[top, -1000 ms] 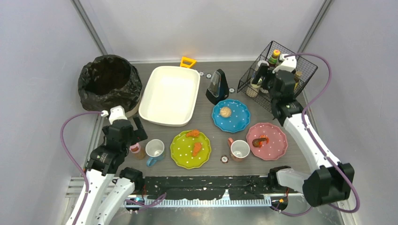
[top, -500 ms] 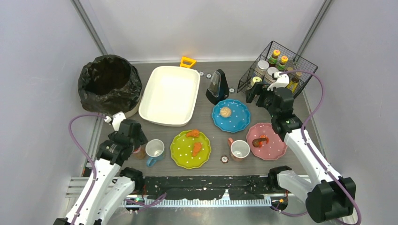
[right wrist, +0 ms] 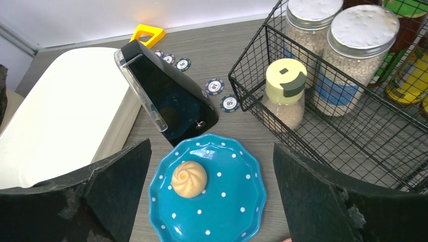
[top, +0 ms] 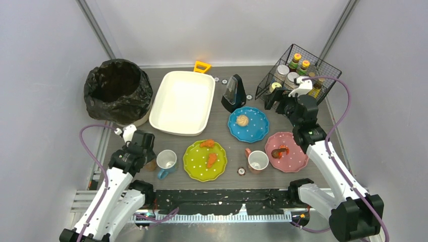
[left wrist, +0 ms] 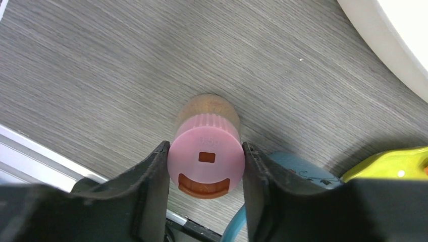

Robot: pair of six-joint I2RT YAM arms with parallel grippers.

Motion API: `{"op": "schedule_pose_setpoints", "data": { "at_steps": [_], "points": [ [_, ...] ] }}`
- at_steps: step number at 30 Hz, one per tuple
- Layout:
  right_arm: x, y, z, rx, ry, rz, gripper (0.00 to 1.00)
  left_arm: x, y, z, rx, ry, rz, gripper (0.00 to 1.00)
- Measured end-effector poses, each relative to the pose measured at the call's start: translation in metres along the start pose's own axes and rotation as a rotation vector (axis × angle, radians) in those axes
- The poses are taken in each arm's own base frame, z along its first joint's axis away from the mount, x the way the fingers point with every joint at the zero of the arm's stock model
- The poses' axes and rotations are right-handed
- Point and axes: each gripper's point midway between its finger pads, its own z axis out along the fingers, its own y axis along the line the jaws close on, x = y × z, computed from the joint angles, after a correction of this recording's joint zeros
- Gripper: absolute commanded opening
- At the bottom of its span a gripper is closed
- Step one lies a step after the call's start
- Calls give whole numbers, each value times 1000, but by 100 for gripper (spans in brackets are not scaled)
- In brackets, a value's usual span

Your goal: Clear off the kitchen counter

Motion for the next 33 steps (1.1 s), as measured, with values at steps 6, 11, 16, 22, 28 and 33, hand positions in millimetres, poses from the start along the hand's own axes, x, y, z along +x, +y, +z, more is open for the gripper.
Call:
{"op": "schedule_pose_setpoints", "data": {
  "at_steps": [6,11,16,22,28,33],
  "points": [
    [2,10,0,-62,1,-5,98,-6,-1,-4,10,-16,20,12],
    [8,25,-1,-144,12,-16,99,-37,-10,-25,66,-89,66,0],
    [11,57,-5,-264,7,-75,99,-70,-29,-57,185,-156,156,0],
    [27,119,-23,-480,-2,-215,99,-92,-69,-95,396,-151,303,0],
    [48,174,-53,-705,-32,-353,99,-75,-122,-131,635,-119,571,0],
    [63,211,-81,-888,-82,-432,99,-47,-163,-159,799,-97,834,0]
  ]
}}
